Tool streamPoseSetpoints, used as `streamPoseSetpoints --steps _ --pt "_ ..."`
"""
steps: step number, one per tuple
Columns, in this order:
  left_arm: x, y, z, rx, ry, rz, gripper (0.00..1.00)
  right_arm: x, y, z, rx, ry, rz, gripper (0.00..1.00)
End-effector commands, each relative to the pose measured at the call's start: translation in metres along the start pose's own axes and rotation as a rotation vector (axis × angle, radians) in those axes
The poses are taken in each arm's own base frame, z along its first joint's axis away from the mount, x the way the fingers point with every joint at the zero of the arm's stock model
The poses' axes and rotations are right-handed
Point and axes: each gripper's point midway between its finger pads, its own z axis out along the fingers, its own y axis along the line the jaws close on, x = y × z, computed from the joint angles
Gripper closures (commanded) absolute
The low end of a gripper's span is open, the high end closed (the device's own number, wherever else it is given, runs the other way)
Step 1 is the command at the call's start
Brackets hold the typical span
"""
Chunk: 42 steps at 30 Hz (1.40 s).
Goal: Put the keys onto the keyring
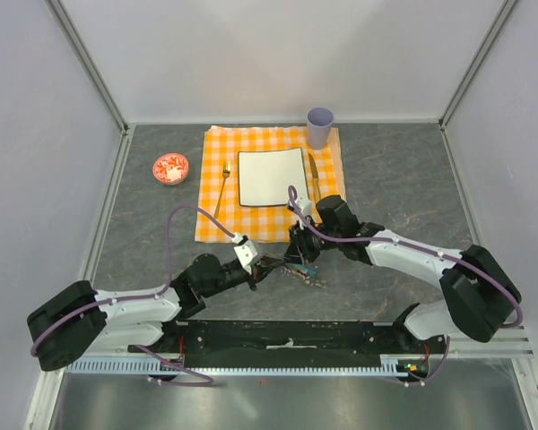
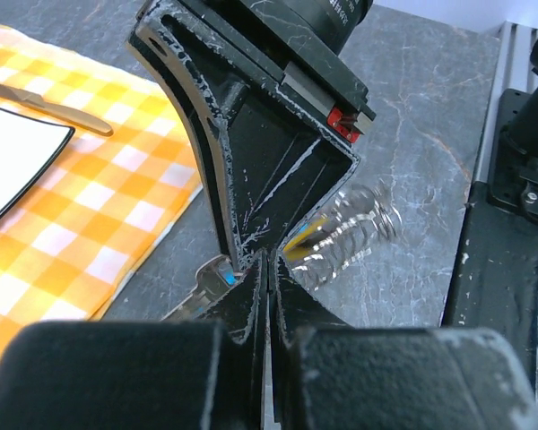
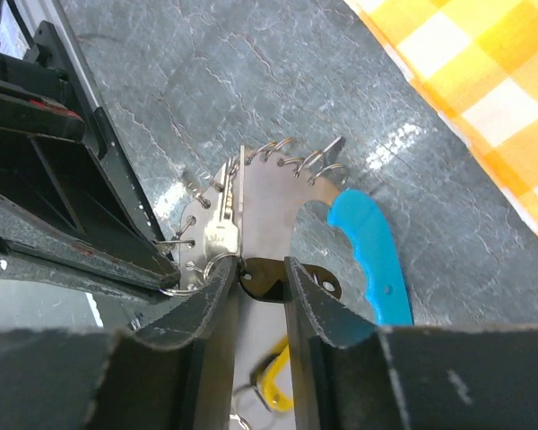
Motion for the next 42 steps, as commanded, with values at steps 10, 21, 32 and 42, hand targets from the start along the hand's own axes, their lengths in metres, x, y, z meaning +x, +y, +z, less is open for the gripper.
streamPoseSetpoints --steps 10,21,32,42 --pt "-0.023 -0.006 -0.004 0.008 -0.042 -0.052 0.84 -0.011 -0.059 -0.075 0.513 -0.128 -0.104 0.40" --pt "0.024 0.038 -0.036 -0.353 0.182 -0.293 0.53 -0.034 -0.072 -0.105 0.671 -0.265 -0.099 0.30" --pt "-0.027 0.132 -0.074 -0.753 0.168 -0.490 0.10 -0.074 -0.113 -0.191 0.954 -0.535 0.107 0.02" --pt "-0.135 0.152 -0.158 -0.992 -0.023 -0.446 0.01 -0.086 -0.083 -0.354 1.244 -0.939 0.164 0.02"
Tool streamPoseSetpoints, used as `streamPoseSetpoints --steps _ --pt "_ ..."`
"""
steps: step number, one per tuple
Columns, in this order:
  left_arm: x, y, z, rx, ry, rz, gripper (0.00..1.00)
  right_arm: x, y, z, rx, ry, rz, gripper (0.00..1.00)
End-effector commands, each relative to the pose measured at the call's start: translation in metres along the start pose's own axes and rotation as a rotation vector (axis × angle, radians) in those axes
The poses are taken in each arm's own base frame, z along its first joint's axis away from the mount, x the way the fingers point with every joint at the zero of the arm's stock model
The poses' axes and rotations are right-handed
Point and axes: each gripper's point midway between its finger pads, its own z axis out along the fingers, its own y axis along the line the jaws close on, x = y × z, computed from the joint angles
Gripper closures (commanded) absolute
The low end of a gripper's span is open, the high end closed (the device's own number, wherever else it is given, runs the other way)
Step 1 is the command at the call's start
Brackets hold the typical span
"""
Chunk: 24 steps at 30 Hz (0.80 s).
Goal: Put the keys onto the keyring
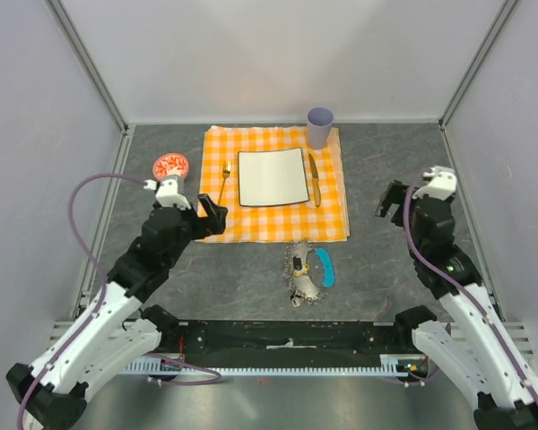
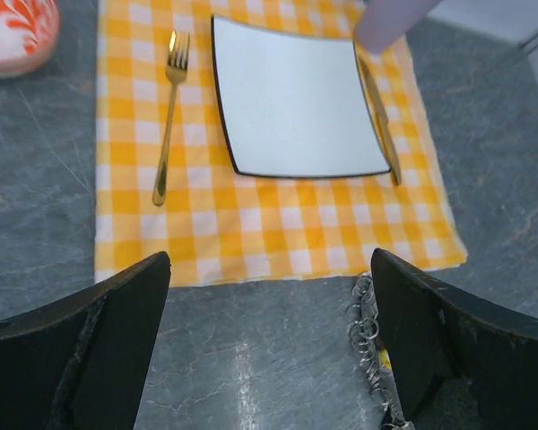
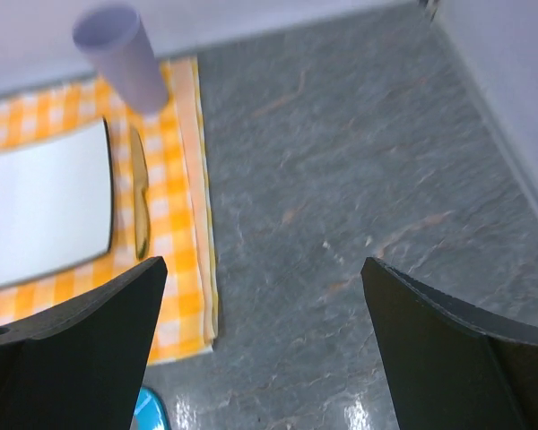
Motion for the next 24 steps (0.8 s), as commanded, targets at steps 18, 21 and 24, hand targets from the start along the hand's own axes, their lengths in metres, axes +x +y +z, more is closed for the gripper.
streamPoseSetpoints --steps 18,21,24 --pt "-0.157 0.039 -0.178 -0.056 -0.630 0.125 0.01 -0.129 -0.069 -0.122 0.168 -0.477 0.020 0.02" --pt "-0.156 0.040 -0.179 -0.052 -0.640 0.123 0.01 -0.129 -0.070 -0.123 0.167 -0.480 0.018 0.02" --pt "-0.155 0.042 -0.178 -0.060 -0.639 0.127 0.01 -0.129 -0.071 -0.125 0.168 -0.481 0.013 0.02"
